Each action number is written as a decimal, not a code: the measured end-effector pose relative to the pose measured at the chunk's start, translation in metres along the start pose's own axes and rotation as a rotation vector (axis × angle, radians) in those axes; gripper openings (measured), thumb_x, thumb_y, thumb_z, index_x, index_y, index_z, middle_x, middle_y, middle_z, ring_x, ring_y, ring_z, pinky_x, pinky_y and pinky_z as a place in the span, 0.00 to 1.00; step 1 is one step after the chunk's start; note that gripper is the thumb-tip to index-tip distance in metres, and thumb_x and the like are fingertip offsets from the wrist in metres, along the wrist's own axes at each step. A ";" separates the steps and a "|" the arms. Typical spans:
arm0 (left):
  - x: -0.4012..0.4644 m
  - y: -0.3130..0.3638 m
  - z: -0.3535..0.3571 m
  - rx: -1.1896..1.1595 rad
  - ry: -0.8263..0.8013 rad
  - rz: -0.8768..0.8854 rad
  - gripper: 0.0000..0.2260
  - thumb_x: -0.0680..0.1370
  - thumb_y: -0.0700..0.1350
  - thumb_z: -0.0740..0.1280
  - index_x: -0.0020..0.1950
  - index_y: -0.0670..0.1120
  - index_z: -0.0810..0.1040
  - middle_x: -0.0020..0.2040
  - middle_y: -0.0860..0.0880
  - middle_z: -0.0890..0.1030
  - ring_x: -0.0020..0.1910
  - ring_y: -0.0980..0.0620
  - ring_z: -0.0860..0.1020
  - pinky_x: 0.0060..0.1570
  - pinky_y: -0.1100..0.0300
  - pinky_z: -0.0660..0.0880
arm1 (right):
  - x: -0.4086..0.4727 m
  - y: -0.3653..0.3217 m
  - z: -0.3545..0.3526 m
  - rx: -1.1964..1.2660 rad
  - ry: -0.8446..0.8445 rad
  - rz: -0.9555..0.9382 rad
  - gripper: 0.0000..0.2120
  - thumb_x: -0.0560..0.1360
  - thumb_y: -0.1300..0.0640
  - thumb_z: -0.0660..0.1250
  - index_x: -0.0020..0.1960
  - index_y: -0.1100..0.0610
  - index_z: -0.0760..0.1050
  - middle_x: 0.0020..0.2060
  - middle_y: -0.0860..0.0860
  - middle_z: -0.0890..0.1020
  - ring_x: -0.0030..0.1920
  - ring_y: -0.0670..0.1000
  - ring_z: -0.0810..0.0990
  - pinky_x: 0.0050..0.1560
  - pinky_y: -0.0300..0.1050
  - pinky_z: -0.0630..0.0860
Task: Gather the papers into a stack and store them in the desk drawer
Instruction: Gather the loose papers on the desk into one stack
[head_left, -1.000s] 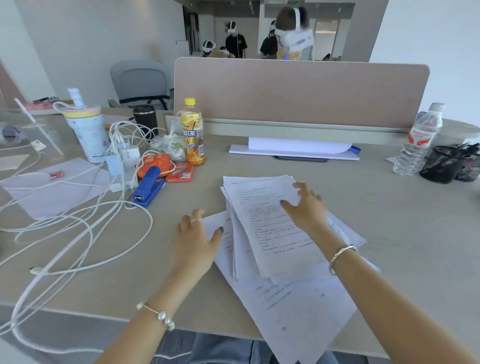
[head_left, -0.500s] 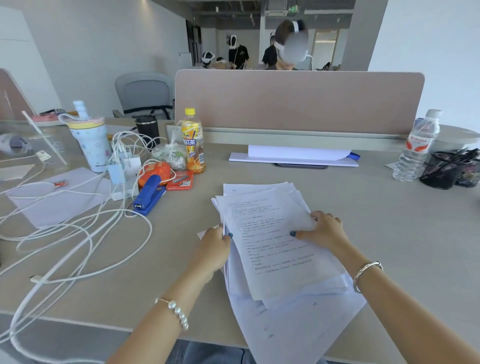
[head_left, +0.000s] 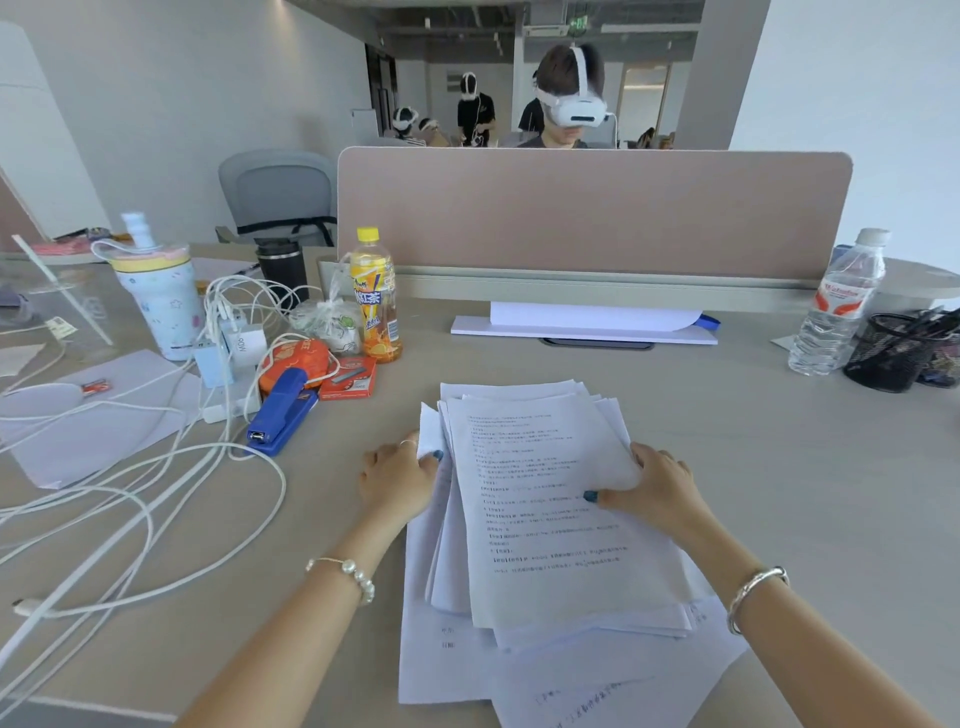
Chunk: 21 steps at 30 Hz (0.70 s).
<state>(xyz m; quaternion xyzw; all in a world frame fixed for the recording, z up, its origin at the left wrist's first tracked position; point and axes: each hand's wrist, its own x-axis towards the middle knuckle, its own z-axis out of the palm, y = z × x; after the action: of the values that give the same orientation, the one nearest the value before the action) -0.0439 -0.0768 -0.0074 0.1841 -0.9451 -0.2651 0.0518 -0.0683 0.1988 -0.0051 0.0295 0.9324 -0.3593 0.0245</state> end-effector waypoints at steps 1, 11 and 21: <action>-0.001 -0.001 -0.003 0.009 0.003 0.001 0.25 0.78 0.54 0.57 0.73 0.47 0.63 0.66 0.39 0.72 0.66 0.38 0.66 0.63 0.50 0.62 | 0.001 0.002 0.001 -0.001 0.003 -0.006 0.23 0.60 0.46 0.75 0.44 0.54 0.65 0.47 0.53 0.73 0.55 0.57 0.65 0.46 0.48 0.64; -0.038 -0.019 -0.033 -0.181 -0.145 -0.046 0.22 0.76 0.52 0.64 0.27 0.45 0.59 0.26 0.48 0.61 0.27 0.49 0.60 0.29 0.57 0.54 | 0.003 0.008 0.002 0.010 -0.008 -0.039 0.34 0.53 0.40 0.70 0.55 0.54 0.71 0.51 0.51 0.74 0.58 0.56 0.65 0.48 0.47 0.62; -0.031 -0.005 -0.004 -0.574 -0.061 0.017 0.17 0.75 0.37 0.63 0.33 0.46 0.56 0.30 0.50 0.55 0.30 0.51 0.53 0.33 0.58 0.50 | -0.003 0.005 0.001 0.081 0.019 -0.037 0.31 0.59 0.46 0.75 0.58 0.55 0.73 0.51 0.52 0.75 0.55 0.54 0.64 0.46 0.47 0.62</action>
<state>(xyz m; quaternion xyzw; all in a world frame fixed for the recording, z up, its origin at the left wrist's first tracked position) -0.0127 -0.0708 -0.0063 0.1458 -0.8340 -0.5267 0.0757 -0.0654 0.2018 -0.0085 0.0165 0.9177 -0.3969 0.0078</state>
